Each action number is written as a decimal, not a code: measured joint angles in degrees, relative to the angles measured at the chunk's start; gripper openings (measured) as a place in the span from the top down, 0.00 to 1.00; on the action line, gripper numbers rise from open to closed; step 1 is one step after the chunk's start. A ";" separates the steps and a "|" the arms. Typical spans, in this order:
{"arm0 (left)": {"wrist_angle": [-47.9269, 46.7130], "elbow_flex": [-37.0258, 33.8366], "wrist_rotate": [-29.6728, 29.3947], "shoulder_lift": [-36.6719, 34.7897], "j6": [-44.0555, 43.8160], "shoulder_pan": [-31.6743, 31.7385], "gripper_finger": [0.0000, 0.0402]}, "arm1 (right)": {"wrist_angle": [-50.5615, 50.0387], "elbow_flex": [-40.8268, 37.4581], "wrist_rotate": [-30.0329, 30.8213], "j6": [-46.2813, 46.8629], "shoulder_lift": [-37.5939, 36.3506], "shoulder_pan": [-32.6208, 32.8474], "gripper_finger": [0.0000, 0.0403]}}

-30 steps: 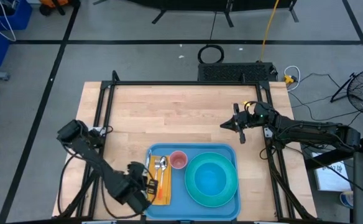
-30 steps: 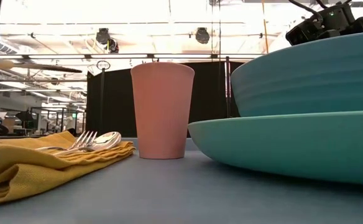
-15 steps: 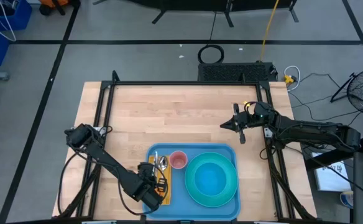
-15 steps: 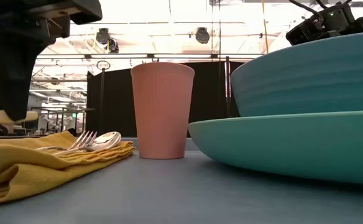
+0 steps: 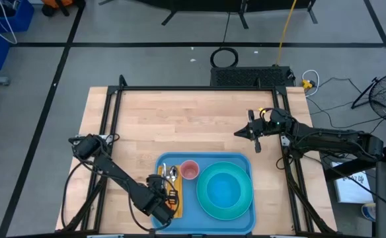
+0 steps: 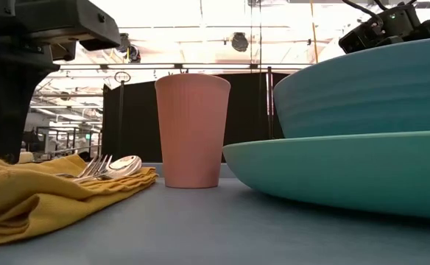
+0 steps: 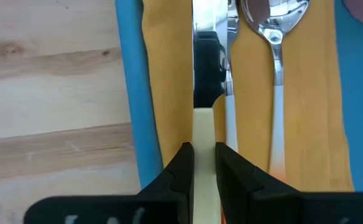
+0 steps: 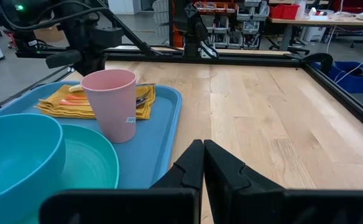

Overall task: Set up tray
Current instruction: Put the brown knife on the top of the yellow napkin to the left of the orange fork

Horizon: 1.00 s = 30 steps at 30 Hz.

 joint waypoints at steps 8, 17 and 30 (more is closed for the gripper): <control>-0.02 0.02 -0.77 0.00 -1.97 0.00 0.89 | 0.00 0.00 -0.02 0.00 0.00 0.02 0.99; 1.69 0.04 1.33 0.00 -3.62 -0.04 0.89 | 0.00 0.00 -0.02 0.00 0.00 0.00 0.99; 1.96 0.43 3.38 3.70 -4.06 0.13 0.89 | 0.02 0.00 -0.04 0.00 0.00 0.02 0.99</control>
